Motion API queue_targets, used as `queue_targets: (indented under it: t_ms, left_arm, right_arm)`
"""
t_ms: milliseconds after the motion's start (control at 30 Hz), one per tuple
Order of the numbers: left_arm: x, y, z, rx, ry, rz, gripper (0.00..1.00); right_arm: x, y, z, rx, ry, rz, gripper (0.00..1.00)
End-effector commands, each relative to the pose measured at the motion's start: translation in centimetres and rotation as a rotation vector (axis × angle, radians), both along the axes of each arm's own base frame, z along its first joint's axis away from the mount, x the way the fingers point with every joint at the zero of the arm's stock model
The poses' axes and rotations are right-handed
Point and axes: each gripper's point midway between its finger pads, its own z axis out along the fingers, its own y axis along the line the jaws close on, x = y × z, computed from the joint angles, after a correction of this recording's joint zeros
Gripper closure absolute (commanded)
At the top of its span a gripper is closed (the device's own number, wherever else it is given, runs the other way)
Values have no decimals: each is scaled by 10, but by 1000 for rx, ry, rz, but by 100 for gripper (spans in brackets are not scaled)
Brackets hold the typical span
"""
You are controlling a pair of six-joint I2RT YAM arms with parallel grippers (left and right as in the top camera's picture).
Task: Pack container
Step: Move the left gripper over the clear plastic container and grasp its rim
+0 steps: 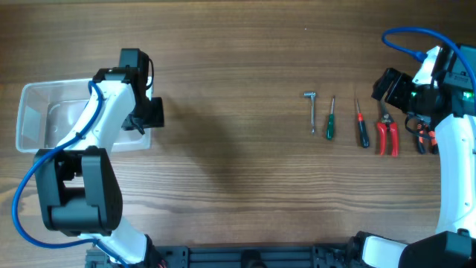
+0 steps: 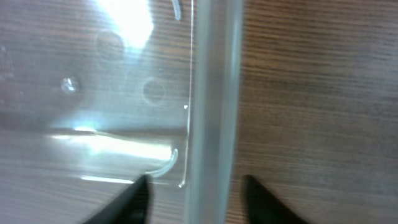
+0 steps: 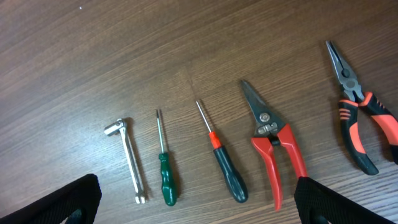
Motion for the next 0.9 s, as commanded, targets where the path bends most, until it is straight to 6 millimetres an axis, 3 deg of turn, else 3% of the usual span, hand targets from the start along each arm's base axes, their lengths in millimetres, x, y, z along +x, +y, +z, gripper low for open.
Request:
queue_targets:
  t_ms: [0, 300, 567, 700, 867]
  left_arm:
    - [5, -3, -3, -65, -8, 8, 68]
    - [7, -8, -3, -93, -18, 6, 95]
    - [5, -18, 0, -142, -10, -2, 96]
    - [8, -33, 22, -149, -8, -8, 96]
    - [29, -70, 76, -153, -85, -48, 96]
  right_arm:
    - [5, -5, 7, -30, -16, 5, 0]
    - [5, -5, 7, -30, -16, 5, 0]
    - [5, -5, 7, -29, -16, 5, 0]
    - [5, -5, 7, -29, -16, 4, 0]
    - [5, -5, 7, -29, -16, 5, 0]
